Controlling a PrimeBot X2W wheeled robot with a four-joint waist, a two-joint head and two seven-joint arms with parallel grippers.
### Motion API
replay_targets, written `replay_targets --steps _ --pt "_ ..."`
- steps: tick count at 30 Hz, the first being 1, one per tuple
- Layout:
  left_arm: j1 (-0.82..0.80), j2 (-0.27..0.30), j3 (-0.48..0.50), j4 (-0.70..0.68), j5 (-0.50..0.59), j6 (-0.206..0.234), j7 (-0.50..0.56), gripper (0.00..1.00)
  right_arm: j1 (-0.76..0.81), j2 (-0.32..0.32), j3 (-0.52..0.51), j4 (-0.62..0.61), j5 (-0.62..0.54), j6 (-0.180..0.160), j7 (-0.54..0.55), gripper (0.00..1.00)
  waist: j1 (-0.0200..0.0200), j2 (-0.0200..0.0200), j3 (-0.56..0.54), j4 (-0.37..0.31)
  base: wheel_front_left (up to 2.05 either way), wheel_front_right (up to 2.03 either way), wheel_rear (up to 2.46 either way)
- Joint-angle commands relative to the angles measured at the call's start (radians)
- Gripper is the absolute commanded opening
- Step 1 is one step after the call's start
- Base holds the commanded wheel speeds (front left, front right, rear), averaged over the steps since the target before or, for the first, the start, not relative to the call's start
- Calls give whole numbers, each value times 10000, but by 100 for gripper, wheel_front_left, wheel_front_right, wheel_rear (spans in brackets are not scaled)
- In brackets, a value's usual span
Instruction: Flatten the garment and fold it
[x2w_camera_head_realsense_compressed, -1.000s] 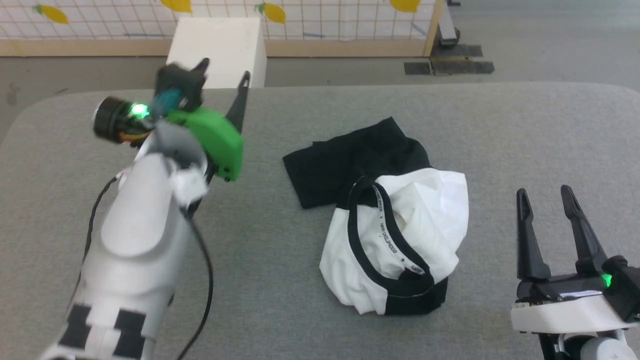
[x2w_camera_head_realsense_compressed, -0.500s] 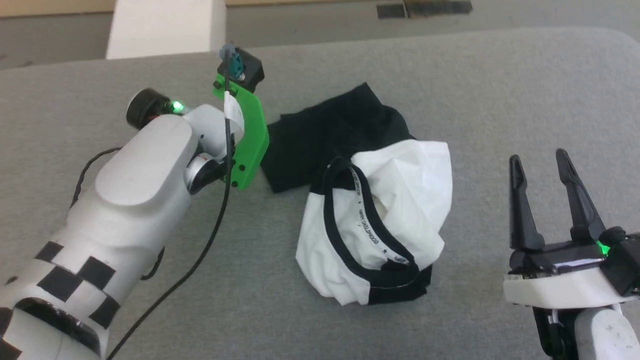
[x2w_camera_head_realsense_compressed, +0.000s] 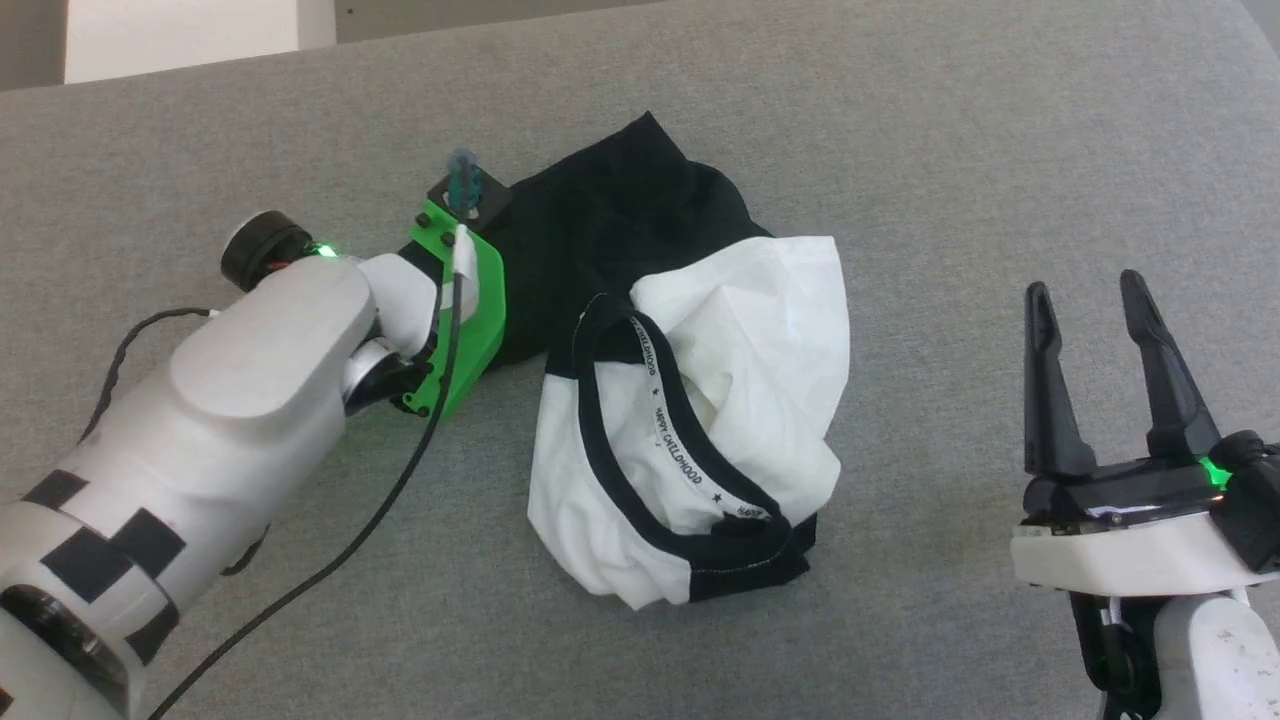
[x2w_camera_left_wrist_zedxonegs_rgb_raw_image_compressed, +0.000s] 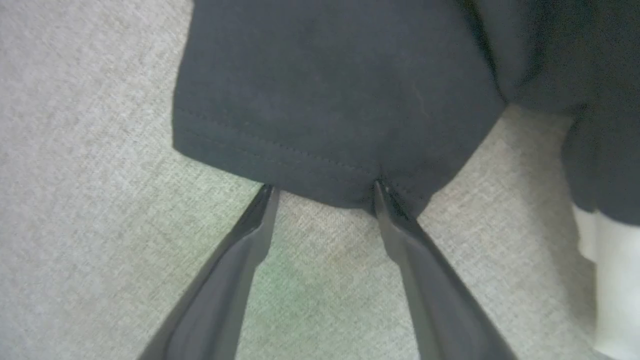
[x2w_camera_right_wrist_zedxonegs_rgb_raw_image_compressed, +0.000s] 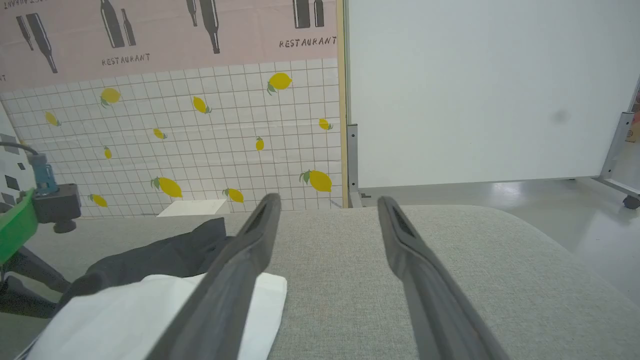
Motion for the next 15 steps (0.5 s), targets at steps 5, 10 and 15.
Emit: replay_targets --steps 5,10,15 --pt "396 169 -545 -127 -423 -22 -406 0 -49 9 -72 46 -7 -17 -49 100 -1 0 -286 271 0 0 0" --pt "-58 584 -483 -773 -472 -22 -2551 0 178 9 -64 82 -53 -17 -49 100 -1 0 -907 636 0 0 0" --pt "381 1591 64 -1277 -715 2 -4507 0 686 9 -175 153 -66 -17 -49 100 -1 0 -1658 1080 0 0 0"
